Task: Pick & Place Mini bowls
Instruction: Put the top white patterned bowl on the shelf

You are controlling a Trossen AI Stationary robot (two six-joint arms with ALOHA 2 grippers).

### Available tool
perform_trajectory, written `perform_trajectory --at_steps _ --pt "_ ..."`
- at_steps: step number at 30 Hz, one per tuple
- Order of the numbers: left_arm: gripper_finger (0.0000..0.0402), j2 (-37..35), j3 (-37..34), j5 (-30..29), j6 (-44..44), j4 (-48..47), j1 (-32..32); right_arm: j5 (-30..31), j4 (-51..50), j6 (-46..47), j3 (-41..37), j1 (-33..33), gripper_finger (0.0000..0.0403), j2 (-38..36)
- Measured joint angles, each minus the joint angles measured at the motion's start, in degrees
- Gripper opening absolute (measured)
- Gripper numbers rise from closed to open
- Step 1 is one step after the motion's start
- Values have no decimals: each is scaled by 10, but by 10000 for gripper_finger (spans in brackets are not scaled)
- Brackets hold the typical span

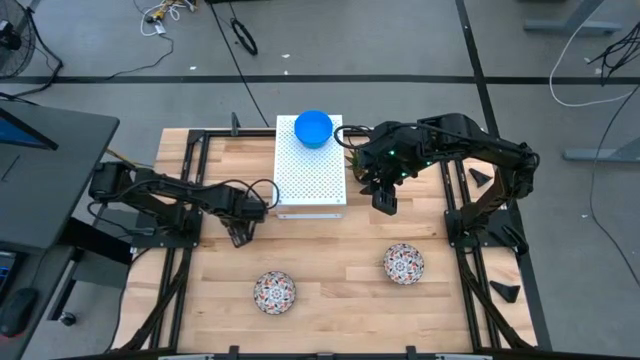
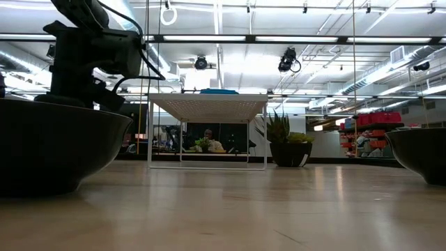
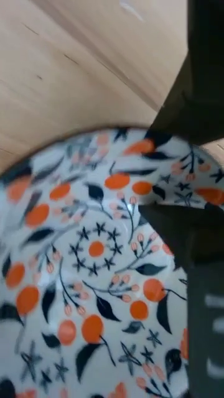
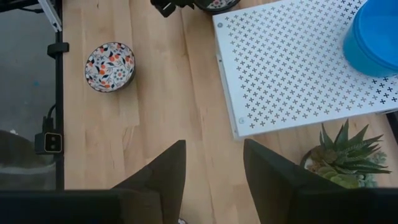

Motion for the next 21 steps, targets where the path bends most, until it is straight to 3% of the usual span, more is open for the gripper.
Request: perform_trajectory --at_steps 8,14,21 --pt "15 -21 5 -7 -13 -25 0 0 0 -1 0 0 162 0" --pt "27 -53 48 5 -23 -68 -1 0 0 -23 0 0 162 0" --pt "14 -55 130 41 -7 -125 -1 0 0 -37 0 0 162 0"
